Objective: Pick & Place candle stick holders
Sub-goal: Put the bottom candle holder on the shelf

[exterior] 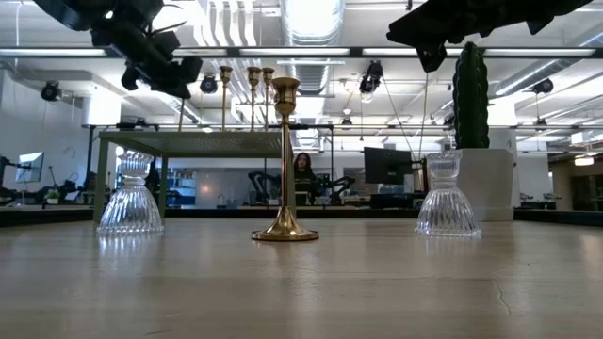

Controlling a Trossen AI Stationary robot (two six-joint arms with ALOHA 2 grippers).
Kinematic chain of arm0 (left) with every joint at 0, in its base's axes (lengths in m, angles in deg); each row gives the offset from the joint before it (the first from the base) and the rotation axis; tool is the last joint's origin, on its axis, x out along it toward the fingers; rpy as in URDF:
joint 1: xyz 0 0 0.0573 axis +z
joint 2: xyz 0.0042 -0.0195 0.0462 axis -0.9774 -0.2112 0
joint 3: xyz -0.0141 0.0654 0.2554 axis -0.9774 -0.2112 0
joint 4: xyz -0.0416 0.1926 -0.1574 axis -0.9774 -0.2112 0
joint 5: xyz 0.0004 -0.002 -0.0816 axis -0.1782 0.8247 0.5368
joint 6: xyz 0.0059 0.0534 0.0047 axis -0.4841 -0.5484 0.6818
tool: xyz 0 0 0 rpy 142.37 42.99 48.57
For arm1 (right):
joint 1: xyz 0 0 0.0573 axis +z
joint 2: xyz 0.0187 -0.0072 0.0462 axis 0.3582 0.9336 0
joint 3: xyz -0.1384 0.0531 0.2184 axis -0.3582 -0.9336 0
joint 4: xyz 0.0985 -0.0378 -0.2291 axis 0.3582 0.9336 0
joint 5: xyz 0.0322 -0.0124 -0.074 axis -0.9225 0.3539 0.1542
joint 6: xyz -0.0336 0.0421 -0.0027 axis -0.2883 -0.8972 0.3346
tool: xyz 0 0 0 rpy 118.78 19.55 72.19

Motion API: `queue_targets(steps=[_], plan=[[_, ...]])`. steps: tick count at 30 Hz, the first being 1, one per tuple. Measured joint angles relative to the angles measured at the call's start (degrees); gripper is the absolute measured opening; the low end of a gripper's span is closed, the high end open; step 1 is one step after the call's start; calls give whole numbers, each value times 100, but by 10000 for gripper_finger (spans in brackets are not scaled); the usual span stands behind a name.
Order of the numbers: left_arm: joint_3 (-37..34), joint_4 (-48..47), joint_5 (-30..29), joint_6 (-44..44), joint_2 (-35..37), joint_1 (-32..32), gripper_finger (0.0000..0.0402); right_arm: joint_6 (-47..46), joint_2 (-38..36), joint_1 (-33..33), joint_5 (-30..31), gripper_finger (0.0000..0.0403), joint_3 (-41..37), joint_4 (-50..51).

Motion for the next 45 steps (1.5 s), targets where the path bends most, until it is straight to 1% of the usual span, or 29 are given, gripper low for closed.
queue_targets(steps=[5,14,24,32,45], plan=[[0,128,32,-47,-144,174,20,0,0,-2,2,64,0,0],[0,348,185,-49,-272,370,20,1,0,-2,1,80,0,0],[0,427,489,3,-373,553,20,0,0,0,2,91,0,0],[0,455,735,94,-388,564,20,0,0,0,2,79,0,0],[-2,446,739,89,-389,581,20,2,0,-2,2,64,0,-2]])
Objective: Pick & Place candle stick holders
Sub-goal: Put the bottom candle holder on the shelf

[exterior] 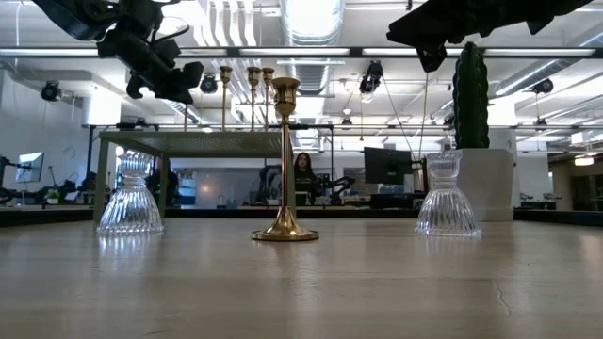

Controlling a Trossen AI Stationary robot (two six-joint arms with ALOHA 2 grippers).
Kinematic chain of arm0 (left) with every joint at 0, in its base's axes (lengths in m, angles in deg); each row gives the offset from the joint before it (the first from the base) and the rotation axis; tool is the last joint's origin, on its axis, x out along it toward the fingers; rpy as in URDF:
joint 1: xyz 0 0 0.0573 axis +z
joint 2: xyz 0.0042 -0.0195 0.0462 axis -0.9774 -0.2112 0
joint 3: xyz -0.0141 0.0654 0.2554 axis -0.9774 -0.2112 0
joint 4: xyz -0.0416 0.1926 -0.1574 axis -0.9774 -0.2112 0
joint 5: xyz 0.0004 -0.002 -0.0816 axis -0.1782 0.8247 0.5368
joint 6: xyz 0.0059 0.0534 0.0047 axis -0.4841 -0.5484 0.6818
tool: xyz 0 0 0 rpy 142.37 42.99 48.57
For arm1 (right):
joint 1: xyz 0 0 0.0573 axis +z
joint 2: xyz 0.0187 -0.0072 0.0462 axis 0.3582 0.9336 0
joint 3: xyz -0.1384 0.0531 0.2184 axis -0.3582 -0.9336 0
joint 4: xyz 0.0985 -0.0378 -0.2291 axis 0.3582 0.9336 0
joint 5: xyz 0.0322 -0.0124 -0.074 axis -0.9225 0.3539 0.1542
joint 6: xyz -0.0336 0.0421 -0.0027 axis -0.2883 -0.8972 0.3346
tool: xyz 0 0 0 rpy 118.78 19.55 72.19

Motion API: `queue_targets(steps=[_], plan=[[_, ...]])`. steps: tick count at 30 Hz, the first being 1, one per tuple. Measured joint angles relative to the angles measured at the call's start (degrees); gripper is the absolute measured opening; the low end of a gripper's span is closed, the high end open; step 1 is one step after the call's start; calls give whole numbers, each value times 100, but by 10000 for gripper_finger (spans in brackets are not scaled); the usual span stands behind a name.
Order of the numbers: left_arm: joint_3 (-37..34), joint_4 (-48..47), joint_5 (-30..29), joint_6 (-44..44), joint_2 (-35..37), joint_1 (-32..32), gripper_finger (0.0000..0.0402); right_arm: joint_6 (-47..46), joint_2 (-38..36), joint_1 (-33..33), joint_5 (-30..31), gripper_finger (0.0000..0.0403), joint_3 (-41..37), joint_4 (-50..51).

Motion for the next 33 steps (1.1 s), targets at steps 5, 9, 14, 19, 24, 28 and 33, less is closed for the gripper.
queue_targets(steps=[5,9,14,19,24,28,33], plan=[[0,0,11,-67,0,12,20,0,0,0,0,71,0,2],[-10,4,26,-76,0,53,20,-1,0,2,-1,79,0,1],[-106,59,39,-78,0,101,20,0,0,2,0,86,0,2],[-335,241,25,-61,0,154,20,-1,0,1,0,91,0,2],[-379,342,109,-28,0,162,20,-1,0,0,-2,87,0,2],[-380,403,169,-18,42,162,20,-2,0,0,0,78,0,2],[-376,401,254,-19,52,168,20,0,0,1,-2,69,0,2]])
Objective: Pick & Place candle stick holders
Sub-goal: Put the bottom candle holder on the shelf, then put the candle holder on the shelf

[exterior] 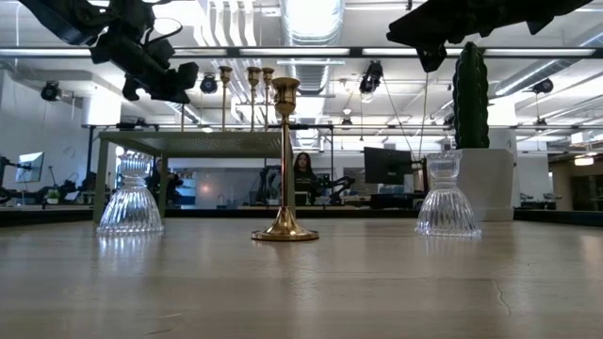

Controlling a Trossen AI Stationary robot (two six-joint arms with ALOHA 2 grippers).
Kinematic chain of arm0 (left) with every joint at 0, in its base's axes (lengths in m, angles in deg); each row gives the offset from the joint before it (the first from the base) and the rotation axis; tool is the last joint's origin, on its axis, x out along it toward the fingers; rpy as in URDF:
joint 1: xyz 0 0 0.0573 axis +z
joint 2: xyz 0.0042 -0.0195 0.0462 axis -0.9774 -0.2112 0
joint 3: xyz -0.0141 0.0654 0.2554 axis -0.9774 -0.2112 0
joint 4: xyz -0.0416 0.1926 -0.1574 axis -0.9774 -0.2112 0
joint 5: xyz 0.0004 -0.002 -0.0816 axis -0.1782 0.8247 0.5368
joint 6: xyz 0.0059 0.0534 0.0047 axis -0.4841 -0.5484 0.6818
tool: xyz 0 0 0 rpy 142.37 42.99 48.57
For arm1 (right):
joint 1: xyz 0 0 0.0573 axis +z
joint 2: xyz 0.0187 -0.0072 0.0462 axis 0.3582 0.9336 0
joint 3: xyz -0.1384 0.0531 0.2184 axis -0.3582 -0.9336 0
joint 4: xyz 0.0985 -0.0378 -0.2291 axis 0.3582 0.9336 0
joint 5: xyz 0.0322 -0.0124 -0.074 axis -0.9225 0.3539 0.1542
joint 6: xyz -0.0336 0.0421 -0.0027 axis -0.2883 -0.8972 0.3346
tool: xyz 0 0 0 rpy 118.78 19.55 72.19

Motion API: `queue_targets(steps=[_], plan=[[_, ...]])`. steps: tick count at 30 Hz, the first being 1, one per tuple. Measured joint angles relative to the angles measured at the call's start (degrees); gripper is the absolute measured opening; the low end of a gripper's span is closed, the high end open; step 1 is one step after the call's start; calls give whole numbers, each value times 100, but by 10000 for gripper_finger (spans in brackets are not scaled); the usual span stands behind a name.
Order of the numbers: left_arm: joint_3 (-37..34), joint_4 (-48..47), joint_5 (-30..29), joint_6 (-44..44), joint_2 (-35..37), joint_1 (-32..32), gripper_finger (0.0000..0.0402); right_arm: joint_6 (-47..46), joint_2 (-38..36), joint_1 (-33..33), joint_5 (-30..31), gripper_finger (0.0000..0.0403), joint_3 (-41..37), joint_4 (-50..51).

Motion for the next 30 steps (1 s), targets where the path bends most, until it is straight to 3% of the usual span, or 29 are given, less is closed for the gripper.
queue_targets(steps=[2,9,20,25,30], plan=[[0,-4,43,28,0,0,31,0,0,1,0,67,0,0],[-15,-97,84,195,0,14,125,0,0,-1,2,63,0,1],[2,-403,51,209,244,25,223,0,0,0,1,81,1,-1],[11,-847,44,165,548,24,257,0,0,1,0,87,0,-2],[11,-1309,45,169,945,24,268,-1,0,0,1,91,1,0]])
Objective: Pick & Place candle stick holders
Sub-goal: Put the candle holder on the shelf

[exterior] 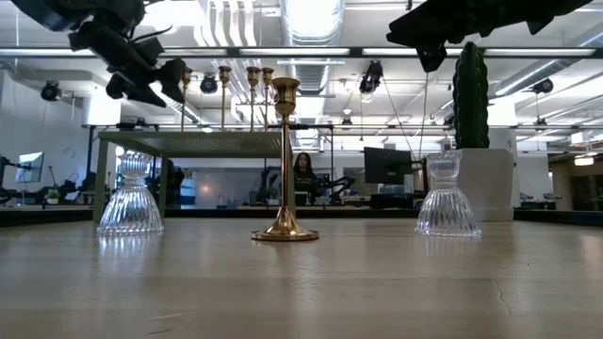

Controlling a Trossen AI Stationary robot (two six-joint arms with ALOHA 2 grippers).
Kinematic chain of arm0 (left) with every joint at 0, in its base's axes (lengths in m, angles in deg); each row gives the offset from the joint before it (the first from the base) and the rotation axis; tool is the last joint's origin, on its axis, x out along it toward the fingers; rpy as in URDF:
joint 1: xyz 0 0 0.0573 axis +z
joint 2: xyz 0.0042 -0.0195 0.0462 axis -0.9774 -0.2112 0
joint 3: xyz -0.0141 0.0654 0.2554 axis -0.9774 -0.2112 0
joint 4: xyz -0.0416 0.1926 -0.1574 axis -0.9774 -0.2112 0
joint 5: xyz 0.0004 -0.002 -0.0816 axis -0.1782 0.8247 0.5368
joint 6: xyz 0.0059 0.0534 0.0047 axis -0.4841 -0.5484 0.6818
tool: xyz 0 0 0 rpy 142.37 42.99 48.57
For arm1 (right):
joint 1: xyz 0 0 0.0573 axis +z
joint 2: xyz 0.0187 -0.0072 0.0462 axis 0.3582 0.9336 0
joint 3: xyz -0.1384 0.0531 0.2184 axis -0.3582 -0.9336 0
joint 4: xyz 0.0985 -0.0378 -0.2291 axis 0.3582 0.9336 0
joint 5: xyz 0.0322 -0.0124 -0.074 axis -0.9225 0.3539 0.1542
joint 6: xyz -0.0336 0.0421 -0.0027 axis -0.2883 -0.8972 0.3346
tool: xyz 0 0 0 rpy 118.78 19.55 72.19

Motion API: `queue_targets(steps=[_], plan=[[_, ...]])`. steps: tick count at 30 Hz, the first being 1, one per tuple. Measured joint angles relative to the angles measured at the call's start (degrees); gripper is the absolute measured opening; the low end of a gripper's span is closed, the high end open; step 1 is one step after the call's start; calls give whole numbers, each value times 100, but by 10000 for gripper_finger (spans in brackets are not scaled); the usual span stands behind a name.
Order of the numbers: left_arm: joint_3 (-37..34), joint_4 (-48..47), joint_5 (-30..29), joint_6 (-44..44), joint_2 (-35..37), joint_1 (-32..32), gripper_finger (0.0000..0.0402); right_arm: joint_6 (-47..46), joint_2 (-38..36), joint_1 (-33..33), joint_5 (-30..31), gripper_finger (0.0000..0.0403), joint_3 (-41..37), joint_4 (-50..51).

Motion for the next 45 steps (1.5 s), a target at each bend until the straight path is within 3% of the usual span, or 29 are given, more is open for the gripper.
queue_targets(steps=[10,18,25,31,36,39,42,45], plan=[[7,-1235,971,276,1028,-4,268,-1,0,1,-1,74,-1,0],[4,-2126,2954,478,1654,-9,268,-1,0,1,0,64,-1,0],[-9,-2238,4663,707,2021,-53,264,1,0,1,-1,69,1,-2],[-295,-2302,5504,829,2392,-375,264,0,0,-1,0,79,0,0],[-1167,-1159,5583,1483,2806,-966,264,1,0,1,-1,86,-1,-1],[-1857,537,5533,2182,2857,-1523,264,0,0,0,0,90,-1,-1],[-2405,2133,5163,2547,2633,-2174,264,-1,0,1,1,91,-1,0],[-2559,2537,4869,2338,2143,-2851,264,-1,0,1,1,87,-1,0]])
